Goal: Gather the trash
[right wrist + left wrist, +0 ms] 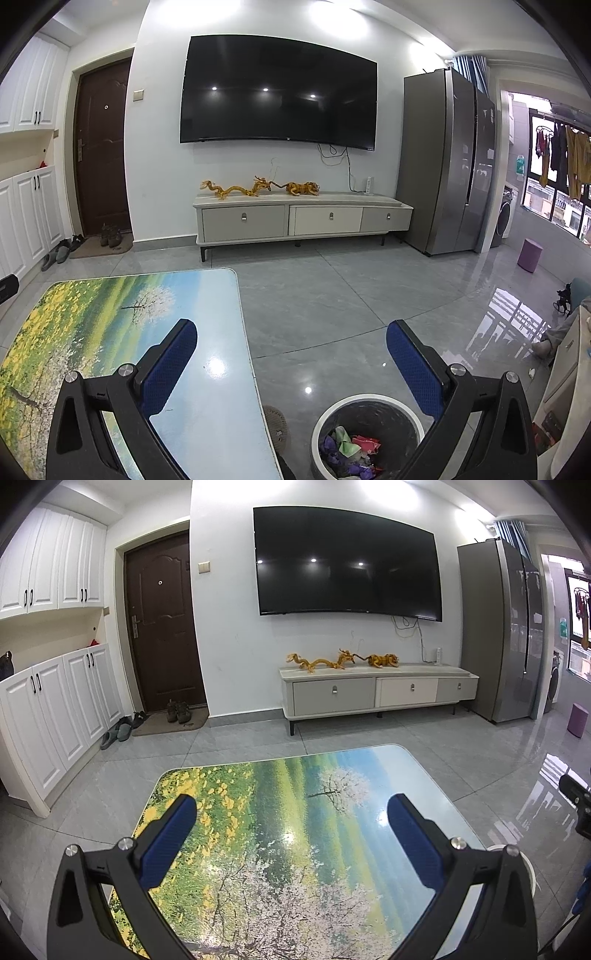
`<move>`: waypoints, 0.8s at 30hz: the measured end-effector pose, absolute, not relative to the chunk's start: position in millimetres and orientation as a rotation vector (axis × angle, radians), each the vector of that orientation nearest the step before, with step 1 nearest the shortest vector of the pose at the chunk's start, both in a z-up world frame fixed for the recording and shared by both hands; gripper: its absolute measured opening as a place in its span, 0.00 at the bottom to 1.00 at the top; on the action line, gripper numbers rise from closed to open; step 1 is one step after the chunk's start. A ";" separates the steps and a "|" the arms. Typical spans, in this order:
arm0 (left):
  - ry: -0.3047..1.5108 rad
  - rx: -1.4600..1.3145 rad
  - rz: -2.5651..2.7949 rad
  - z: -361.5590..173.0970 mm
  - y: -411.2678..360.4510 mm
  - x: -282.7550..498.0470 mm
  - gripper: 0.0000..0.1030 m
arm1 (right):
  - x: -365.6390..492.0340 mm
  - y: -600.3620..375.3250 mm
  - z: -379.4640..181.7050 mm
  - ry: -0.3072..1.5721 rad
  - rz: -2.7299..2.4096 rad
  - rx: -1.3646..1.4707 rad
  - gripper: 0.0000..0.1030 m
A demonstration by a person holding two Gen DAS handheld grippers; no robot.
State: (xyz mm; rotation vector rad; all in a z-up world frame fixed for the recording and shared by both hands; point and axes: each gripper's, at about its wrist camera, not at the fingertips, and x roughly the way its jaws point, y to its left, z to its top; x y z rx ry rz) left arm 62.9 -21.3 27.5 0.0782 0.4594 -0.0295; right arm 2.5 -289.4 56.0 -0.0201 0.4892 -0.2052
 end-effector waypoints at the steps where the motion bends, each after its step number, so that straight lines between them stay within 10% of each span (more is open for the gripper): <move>1: 0.458 0.082 -0.028 27.5 -21.9 62.4 1.00 | 2.0 -290.3 56.6 0.487 -0.207 -0.019 1.00; 24: 0.469 0.106 -0.052 22.3 -26.8 52.9 1.00 | -2.3 -294.5 51.6 0.506 -0.209 -0.011 1.00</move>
